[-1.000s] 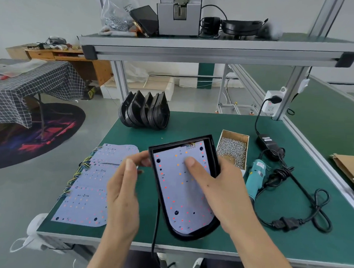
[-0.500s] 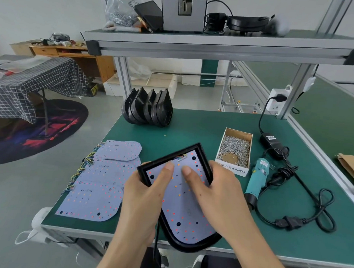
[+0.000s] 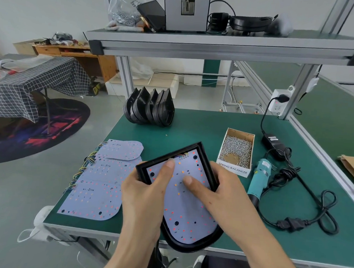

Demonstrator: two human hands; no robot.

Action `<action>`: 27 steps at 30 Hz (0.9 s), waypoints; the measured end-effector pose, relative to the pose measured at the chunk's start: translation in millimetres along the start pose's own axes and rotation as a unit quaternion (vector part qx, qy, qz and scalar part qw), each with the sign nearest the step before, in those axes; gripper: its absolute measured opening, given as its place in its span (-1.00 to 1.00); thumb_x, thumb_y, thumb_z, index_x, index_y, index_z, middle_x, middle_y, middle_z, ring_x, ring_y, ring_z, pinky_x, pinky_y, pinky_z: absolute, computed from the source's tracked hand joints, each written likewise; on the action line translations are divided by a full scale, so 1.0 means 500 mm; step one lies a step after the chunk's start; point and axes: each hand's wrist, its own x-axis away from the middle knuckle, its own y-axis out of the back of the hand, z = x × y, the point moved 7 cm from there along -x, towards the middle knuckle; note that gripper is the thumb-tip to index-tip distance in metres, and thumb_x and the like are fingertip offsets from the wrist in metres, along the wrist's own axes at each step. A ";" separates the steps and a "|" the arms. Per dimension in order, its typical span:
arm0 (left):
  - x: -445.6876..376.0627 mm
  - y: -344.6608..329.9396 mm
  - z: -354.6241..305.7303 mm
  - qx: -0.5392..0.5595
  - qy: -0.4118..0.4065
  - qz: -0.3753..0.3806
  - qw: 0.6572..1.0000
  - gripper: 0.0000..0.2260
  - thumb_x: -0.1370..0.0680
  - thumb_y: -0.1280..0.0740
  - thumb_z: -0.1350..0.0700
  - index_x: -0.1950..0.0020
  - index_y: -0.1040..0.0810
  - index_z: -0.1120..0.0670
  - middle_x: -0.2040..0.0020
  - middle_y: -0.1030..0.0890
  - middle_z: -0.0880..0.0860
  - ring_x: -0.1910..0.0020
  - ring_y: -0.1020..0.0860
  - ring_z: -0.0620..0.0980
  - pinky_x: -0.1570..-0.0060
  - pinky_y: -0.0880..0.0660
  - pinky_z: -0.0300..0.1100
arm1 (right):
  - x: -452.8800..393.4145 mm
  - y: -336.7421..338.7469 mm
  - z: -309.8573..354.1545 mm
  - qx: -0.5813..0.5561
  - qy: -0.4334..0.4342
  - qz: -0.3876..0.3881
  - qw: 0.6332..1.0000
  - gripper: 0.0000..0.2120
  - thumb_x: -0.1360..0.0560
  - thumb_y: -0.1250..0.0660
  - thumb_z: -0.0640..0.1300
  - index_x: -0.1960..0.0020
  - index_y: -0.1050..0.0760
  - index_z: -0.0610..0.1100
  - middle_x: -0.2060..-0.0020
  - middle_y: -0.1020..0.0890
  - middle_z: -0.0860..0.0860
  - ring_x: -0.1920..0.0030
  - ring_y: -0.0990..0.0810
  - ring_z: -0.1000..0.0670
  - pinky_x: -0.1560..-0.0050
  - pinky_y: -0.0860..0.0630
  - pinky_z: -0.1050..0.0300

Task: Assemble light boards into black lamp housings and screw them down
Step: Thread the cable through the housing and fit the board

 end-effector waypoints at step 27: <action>-0.029 -0.081 -0.026 0.047 -0.081 0.296 0.951 -0.66 -0.49 -0.50 -0.23 0.02 -0.73 0.05 0.11 -0.60 0.22 0.13 -0.47 0.19 0.14 -0.41 0.16 | 0.043 0.015 0.005 -0.346 -0.142 0.060 0.926 -0.71 -0.36 -0.54 0.04 -0.01 -0.75 -0.09 -0.02 -0.77 -0.15 0.06 -0.78 -0.13 0.16 -0.67 0.10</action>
